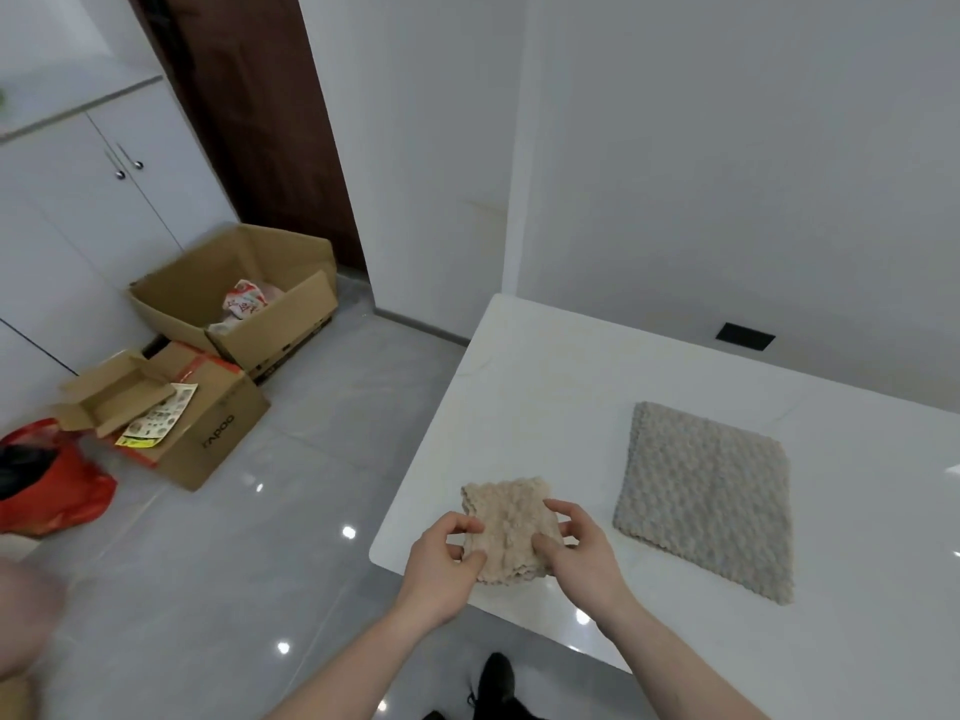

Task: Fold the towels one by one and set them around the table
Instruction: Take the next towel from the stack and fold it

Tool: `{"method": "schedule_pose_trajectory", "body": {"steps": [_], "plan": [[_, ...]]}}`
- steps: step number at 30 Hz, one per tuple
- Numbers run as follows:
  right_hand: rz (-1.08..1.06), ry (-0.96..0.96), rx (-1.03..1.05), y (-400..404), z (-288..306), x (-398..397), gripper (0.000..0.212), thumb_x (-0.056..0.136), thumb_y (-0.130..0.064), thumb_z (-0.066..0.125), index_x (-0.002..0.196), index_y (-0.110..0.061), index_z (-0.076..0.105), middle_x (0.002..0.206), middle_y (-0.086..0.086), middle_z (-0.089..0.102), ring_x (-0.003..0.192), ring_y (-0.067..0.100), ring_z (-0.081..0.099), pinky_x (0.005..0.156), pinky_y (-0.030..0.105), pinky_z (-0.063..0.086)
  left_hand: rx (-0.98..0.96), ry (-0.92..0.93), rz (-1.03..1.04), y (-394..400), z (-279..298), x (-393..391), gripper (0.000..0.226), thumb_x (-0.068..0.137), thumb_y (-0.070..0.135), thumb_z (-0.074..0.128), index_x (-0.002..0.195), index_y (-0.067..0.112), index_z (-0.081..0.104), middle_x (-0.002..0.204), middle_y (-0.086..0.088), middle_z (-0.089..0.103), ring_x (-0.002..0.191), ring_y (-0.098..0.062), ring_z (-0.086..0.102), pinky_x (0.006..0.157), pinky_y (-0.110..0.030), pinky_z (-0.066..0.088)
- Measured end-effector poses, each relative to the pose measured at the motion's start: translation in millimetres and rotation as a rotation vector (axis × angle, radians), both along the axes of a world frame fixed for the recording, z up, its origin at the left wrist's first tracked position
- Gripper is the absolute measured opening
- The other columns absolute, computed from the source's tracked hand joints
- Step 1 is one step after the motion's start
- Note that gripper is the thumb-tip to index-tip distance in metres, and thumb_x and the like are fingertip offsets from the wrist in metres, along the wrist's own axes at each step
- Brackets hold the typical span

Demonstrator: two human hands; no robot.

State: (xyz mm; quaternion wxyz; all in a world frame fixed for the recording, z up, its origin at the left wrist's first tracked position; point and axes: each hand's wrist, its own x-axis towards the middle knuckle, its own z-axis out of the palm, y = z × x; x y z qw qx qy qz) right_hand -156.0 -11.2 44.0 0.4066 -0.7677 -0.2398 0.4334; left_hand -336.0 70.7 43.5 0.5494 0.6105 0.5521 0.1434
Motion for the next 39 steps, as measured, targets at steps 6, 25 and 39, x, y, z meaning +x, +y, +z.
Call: {"method": "schedule_pose_trajectory", "body": {"steps": [6,25,39], "plan": [[0.053,0.074,-0.011,46,-6,-7,0.037,0.087,-0.021,0.068,0.119,-0.040,0.062,0.105,0.003,0.067,0.088,0.019,0.072,0.066,0.027,0.057,-0.024,0.051,0.049,38,4,-13,0.026,0.087,0.013,0.069,0.099,0.036,0.066,0.060,0.004,0.061,0.045,-0.010,0.044,0.050,-0.025,0.043],[-0.172,0.060,-0.032,197,-15,-115,0.036,0.087,-0.016,0.068,0.117,-0.035,0.065,0.100,0.003,0.070,0.085,0.018,0.072,0.072,0.028,0.059,-0.045,0.049,-0.207,224,-9,-100,0.027,0.089,0.007,0.068,0.104,0.030,0.065,0.064,0.003,0.058,0.043,0.000,0.044,0.049,-0.014,0.039],[-0.407,0.006,-0.003,227,3,-161,0.036,0.087,-0.023,0.070,0.120,-0.035,0.062,0.103,0.003,0.070,0.080,0.022,0.074,0.076,0.038,0.063,-0.053,0.013,-0.491,303,1,-115,0.024,0.093,0.011,0.063,0.107,0.031,0.063,0.066,0.003,0.053,0.044,-0.008,0.037,0.044,-0.018,0.035]]}}
